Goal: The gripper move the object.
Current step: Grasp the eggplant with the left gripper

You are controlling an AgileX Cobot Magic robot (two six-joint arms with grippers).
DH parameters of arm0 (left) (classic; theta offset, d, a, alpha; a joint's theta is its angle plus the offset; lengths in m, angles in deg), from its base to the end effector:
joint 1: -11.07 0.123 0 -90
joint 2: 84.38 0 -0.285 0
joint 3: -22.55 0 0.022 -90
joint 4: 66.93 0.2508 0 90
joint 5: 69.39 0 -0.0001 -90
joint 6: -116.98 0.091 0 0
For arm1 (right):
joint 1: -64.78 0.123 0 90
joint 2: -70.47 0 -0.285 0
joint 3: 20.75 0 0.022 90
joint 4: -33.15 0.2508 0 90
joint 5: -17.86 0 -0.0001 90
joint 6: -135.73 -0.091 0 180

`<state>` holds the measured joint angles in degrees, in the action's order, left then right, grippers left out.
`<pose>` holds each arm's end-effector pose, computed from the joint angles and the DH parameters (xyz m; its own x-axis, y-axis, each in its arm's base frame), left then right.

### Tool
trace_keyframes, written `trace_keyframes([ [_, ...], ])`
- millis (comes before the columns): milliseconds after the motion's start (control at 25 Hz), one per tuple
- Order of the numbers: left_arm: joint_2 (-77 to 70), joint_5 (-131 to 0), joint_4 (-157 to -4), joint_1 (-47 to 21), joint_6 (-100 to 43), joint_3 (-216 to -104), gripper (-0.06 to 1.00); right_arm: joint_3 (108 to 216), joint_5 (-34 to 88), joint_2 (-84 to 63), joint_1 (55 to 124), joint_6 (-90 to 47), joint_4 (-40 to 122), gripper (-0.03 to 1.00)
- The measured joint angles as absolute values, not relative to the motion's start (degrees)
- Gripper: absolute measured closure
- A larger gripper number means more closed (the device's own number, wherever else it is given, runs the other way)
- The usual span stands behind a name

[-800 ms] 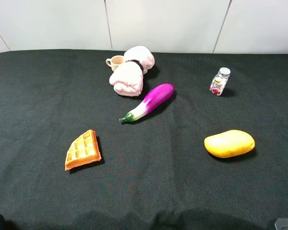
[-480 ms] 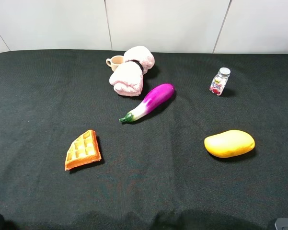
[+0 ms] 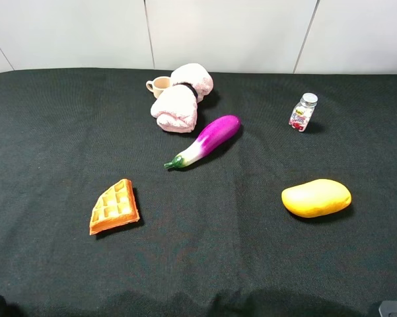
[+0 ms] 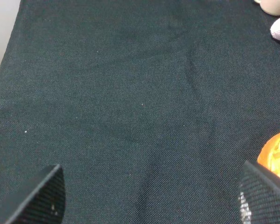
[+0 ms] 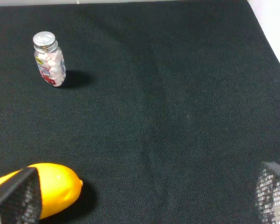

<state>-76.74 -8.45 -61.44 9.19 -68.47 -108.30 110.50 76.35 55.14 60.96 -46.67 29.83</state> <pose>-0.0041 0.0078 0.2745 -0.4608 -0.0332 -0.8869 -0.0638 0.9980 -0.0042 0.0173 -0.0057 0.2788 -0.5352 0.0473 -0.8434 0.1143 0.9933 -0.0168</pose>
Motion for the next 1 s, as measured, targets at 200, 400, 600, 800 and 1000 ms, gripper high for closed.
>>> trace_keyframes([
  [200, -76.74, -8.45, -61.38, 9.19, -68.34, -108.3, 0.16, 110.5, 76.35, 55.14, 60.96, -46.67, 29.83, 0.27],
  [400, -76.74, -8.45, -61.32, 9.19, -68.2, -108.3, 0.16, 110.5, 76.35, 55.14, 60.96, -46.67, 29.83, 0.27],
  [600, -76.74, -8.45, -61.32, 9.19, -68.18, -108.3, 0.16, 110.5, 76.35, 55.14, 60.96, -46.67, 29.83, 0.27],
  [800, -76.74, -8.45, -61.32, 9.19, -68.13, -108.3, 0.16, 110.5, 76.35, 55.14, 60.96, -46.67, 29.83, 0.27],
  [1000, -76.74, -8.45, -61.32, 9.19, -68.13, -108.3, 0.16, 110.5, 76.35, 55.14, 60.96, -46.67, 29.83, 0.27],
])
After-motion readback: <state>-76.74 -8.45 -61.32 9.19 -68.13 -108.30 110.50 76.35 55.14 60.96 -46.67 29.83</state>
